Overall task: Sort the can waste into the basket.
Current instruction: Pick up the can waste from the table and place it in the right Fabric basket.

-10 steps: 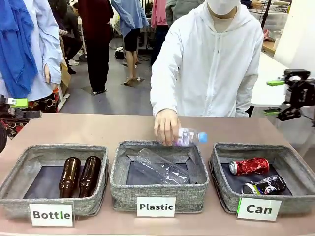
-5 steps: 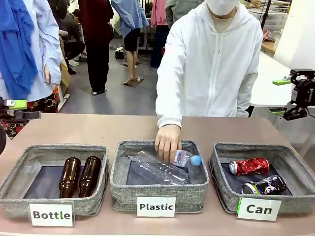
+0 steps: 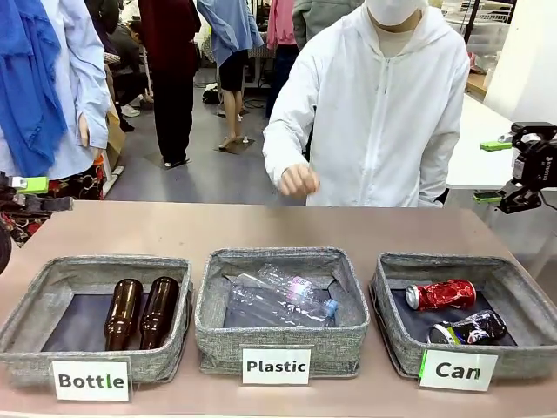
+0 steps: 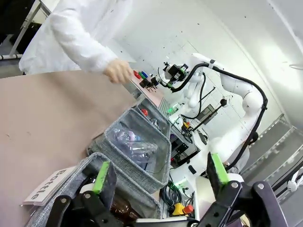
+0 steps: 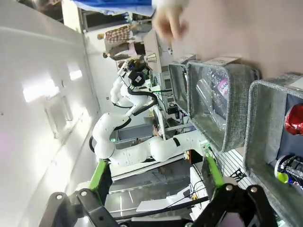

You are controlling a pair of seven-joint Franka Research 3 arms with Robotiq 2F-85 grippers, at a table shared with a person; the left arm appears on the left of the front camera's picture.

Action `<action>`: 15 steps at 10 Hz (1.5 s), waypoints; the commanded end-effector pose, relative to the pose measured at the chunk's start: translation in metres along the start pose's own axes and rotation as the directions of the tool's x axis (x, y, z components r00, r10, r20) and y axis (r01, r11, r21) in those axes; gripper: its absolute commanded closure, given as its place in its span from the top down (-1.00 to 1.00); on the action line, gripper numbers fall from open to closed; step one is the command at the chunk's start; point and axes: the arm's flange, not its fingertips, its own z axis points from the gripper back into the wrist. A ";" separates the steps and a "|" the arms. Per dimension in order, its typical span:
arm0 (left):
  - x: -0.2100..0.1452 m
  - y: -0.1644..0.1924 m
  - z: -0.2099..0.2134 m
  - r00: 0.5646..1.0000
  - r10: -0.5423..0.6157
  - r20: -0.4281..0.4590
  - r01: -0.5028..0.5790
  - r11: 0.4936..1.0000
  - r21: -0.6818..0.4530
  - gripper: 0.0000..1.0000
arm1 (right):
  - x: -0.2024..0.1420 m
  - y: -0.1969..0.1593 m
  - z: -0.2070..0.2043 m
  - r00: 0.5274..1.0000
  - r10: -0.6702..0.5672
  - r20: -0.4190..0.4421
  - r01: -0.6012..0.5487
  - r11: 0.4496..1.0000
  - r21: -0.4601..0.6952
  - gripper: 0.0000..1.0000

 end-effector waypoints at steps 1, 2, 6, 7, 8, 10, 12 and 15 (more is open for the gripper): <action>0.002 -0.002 0.001 1.000 0.013 0.000 -0.013 1.000 0.005 1.00 | -0.002 0.001 -0.001 1.000 0.002 0.000 -0.002 1.000 0.002 1.00; 0.002 -0.002 0.001 1.000 0.013 0.000 -0.013 1.000 0.005 1.00 | -0.002 0.001 -0.001 1.000 0.002 0.000 -0.002 1.000 0.002 1.00; 0.002 -0.002 0.001 1.000 0.013 0.000 -0.013 1.000 0.005 1.00 | -0.002 0.001 -0.001 1.000 0.002 0.000 -0.002 1.000 0.002 1.00; 0.002 -0.002 0.001 1.000 0.013 0.000 -0.013 1.000 0.005 1.00 | -0.002 0.001 -0.001 1.000 0.002 0.000 -0.002 1.000 0.002 1.00; 0.002 -0.002 0.001 1.000 0.013 0.000 -0.013 1.000 0.005 1.00 | -0.002 0.001 -0.001 1.000 0.002 0.000 -0.002 1.000 0.002 1.00; 0.002 -0.002 0.001 1.000 0.013 0.000 -0.013 1.000 0.005 1.00 | -0.002 0.001 -0.001 1.000 0.002 0.000 -0.002 1.000 0.002 1.00; 0.002 -0.002 0.001 1.000 0.013 0.000 -0.013 1.000 0.005 1.00 | -0.002 0.001 -0.001 1.000 0.002 0.000 -0.002 1.000 0.002 1.00; 0.002 -0.002 0.001 1.000 0.013 0.000 -0.013 1.000 0.005 1.00 | -0.002 0.001 -0.001 1.000 0.002 0.000 -0.002 1.000 0.002 1.00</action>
